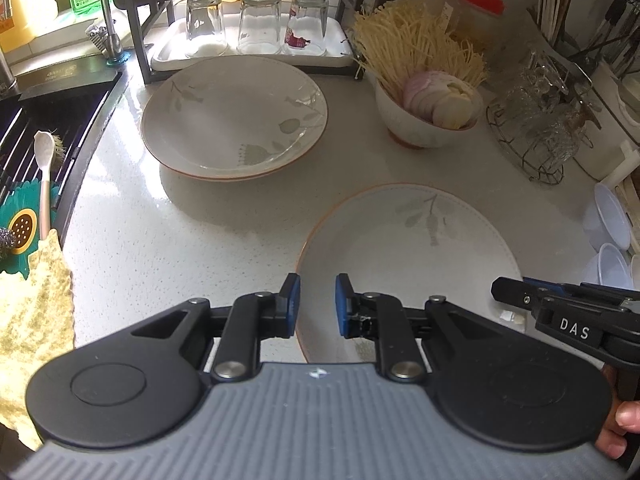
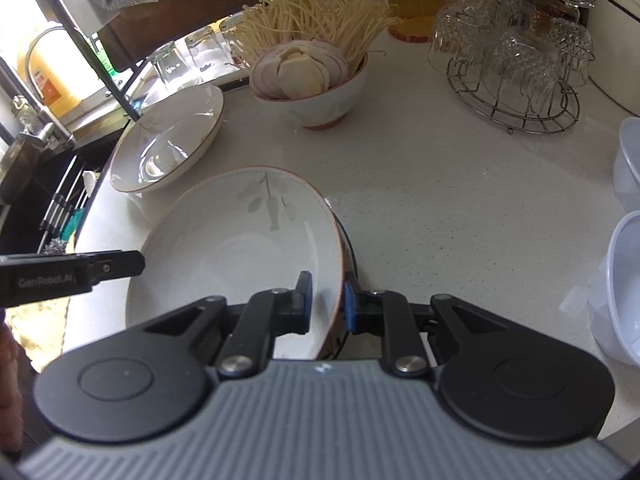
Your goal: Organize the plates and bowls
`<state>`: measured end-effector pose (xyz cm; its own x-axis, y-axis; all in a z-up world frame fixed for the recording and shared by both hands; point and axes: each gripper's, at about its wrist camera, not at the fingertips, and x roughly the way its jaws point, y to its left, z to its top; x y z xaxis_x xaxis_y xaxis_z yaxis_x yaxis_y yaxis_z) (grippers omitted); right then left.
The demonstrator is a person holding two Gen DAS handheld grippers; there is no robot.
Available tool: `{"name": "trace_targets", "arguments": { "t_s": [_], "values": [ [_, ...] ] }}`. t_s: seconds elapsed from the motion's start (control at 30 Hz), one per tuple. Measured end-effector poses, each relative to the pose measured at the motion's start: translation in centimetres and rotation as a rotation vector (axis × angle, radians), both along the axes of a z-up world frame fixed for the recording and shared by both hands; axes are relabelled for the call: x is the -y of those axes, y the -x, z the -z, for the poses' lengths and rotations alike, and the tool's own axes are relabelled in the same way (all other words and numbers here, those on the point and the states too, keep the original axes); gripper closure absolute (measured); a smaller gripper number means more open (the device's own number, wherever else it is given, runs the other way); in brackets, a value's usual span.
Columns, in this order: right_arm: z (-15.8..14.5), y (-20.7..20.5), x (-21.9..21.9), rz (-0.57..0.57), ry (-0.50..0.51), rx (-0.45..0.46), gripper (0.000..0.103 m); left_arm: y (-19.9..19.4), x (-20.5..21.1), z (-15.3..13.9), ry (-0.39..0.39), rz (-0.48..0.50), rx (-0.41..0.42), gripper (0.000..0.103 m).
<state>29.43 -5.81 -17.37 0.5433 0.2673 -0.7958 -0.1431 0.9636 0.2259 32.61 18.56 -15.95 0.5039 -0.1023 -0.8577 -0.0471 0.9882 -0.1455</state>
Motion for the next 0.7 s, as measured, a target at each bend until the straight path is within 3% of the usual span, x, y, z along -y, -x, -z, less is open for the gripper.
{"name": "trace_targets", "arguments": {
  "t_s": [0.33,0.7],
  "values": [
    [-1.8,0.6,0.9,0.020,-0.037,0.033,0.082,1.6,0.3,-2.1,0.018,0.000,0.042,0.083],
    [-6.6,2.0,1.2,0.006,-0.091,0.137,0.082,3.5,0.6,-7.7,0.037,0.013,0.143,0.083]
  ]
}}
